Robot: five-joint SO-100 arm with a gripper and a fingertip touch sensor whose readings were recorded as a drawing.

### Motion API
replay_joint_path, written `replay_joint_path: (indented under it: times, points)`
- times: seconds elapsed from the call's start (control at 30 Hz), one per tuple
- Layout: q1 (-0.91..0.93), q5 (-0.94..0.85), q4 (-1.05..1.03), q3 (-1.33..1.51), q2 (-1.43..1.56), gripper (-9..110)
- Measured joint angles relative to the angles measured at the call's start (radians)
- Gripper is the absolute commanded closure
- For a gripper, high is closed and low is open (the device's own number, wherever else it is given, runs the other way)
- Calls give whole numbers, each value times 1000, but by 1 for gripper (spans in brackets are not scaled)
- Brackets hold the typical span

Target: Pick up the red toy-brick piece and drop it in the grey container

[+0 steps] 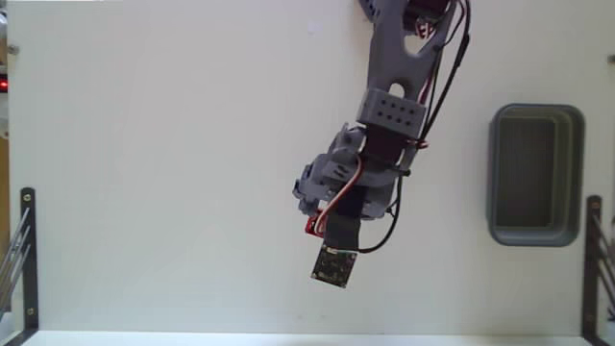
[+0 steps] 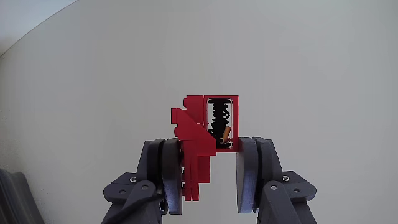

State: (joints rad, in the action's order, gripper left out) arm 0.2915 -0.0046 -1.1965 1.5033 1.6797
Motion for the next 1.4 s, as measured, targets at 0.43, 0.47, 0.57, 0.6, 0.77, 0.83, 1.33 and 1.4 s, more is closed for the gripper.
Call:
replay_joint_path:
  times: [0.43, 0.47, 0.57, 0.6, 0.77, 0.83, 1.33, 1.4]
  points:
    - [0, 0, -186, -249, -52, 59]
    - [0, 0, -201, -264, -54, 59]
    - [0, 0, -213, -290, -54, 59]
    - [0, 0, -213, -295, -54, 59]
    - [0, 0, -213, -299, -54, 59]
    - [0, 0, -213, -299, -54, 59]
    - [0, 0, -213, -299, -54, 59]
    - [0, 0, -213, -299, -54, 59]
